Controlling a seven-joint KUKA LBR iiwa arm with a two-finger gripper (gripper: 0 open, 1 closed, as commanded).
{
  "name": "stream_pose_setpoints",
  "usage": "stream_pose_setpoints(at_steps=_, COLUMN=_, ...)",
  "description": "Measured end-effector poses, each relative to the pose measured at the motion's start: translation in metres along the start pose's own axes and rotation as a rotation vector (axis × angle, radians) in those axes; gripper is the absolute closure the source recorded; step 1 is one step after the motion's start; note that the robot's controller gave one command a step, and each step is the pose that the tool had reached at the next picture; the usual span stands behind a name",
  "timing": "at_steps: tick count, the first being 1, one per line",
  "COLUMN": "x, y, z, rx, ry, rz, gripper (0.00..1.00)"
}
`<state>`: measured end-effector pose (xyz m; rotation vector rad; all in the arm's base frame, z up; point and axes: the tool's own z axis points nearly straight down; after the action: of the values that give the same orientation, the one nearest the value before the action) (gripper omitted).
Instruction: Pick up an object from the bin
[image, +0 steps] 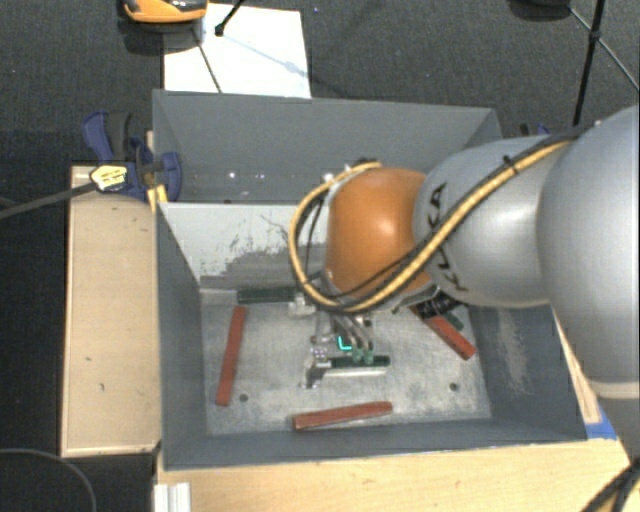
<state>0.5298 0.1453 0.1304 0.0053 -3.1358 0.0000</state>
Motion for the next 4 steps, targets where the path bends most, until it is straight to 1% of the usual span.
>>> stream_pose_setpoints(at_steps=1, x=-0.002, y=-0.001, z=-0.004, rx=-0.001, ry=-0.007, rz=0.004, gripper=0.00)
stream_pose_setpoints(at_steps=2, x=-0.025, y=-0.046, z=0.014, rx=-0.002, ry=-0.011, rz=-0.054, gripper=0.00)
stream_pose_setpoints(at_steps=3, x=-0.024, y=-0.061, z=0.055, rx=-0.002, ry=-0.016, rz=-0.142, gripper=1.00)
stream_pose_setpoints(at_steps=4, x=-0.023, y=-0.061, z=0.057, rx=-0.002, ry=-0.017, rz=-0.138, gripper=0.00)
